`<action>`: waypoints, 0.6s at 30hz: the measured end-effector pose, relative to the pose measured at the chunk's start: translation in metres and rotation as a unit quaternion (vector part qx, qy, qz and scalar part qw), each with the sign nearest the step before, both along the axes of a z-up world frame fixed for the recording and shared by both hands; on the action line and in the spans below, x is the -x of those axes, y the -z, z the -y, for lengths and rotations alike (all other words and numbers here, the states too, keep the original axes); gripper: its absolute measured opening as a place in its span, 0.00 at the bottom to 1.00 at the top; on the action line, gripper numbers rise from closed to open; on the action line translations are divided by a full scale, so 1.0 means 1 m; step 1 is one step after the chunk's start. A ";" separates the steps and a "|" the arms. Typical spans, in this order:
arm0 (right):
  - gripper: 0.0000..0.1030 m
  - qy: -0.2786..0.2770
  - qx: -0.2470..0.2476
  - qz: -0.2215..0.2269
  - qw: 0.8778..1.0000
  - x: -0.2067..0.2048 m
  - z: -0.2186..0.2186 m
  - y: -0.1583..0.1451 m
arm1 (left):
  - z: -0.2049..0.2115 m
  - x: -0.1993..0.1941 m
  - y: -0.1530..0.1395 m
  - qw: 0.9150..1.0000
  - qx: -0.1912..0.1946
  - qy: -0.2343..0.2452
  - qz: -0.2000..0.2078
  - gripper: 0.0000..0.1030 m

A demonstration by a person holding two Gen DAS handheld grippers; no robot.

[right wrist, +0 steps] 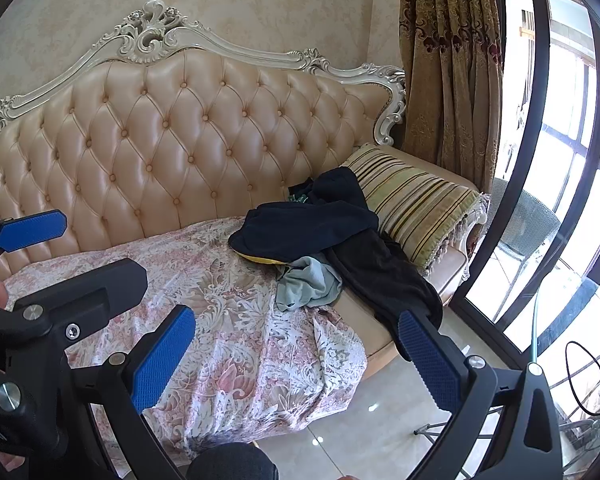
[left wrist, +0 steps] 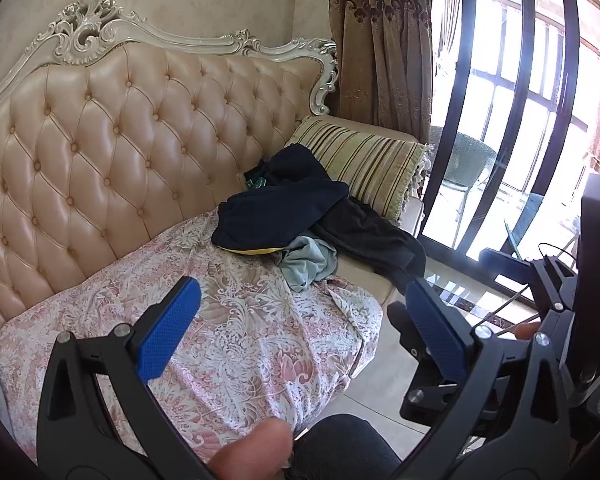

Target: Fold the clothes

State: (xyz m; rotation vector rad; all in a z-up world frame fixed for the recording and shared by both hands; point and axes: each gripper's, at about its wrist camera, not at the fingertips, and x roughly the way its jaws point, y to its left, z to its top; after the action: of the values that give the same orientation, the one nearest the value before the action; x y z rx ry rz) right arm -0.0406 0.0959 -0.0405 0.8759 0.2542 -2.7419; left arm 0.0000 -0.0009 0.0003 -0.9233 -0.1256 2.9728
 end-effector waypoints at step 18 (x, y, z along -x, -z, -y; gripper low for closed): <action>1.00 0.000 0.002 -0.003 1.000 -0.002 0.001 -0.003 | 0.004 -0.001 0.005 1.000 -0.009 0.002 0.001 1.00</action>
State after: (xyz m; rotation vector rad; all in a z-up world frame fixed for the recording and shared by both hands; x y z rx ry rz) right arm -0.0386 0.0952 -0.0373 0.8665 0.2503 -2.7449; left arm 0.0015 -0.0045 -0.0049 -0.9246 -0.1497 2.9626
